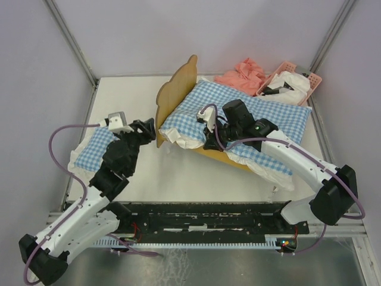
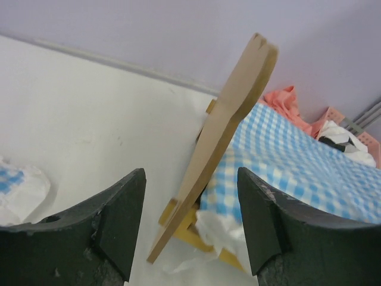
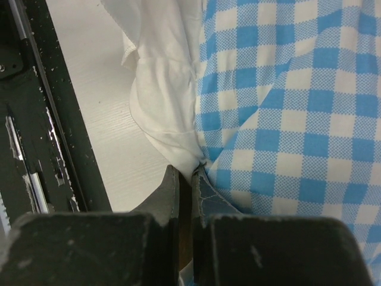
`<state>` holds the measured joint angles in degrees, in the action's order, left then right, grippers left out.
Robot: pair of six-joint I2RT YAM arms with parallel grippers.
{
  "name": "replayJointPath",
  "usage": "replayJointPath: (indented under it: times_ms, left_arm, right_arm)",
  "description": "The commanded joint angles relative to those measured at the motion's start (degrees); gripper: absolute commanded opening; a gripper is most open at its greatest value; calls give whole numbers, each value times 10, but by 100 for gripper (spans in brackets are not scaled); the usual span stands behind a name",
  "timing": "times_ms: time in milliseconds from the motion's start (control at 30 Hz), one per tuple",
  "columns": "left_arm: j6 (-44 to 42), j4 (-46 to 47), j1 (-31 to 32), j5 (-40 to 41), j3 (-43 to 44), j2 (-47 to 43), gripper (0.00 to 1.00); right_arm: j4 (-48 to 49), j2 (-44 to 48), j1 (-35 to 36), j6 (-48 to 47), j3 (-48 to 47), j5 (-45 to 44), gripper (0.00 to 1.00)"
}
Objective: Set up the pet bed
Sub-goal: Tie the ropes to the bed frame.
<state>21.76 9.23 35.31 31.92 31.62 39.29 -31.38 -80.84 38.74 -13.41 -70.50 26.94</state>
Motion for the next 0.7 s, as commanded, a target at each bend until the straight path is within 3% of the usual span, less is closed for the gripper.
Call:
replayJointPath:
  times_ms: [0, 300, 433, 467, 567, 667]
  left_arm:
    - [-78, -90, -3, -34, 131, 76, 71]
    - [-138, -142, -5, -55, 302, 256, 74]
    - [-133, -161, -7, -20, 330, 301, 68]
    - [-132, -167, -7, -14, 334, 307, 64]
    - [-132, -184, -7, 6, 333, 305, 30]
    - [-133, -188, -8, 22, 318, 273, 4]
  right_arm:
    - [36, 20, -1, -90, -58, 118, 2]
    - [-14, 27, 0, -174, -51, 211, 2]
    - [-20, 31, -1, -202, -42, 223, 2]
    - [-26, 31, -1, -213, -42, 226, 2]
    - [-36, 30, -1, -240, -42, 239, 2]
    - [-32, 28, -1, -260, -40, 236, 2]
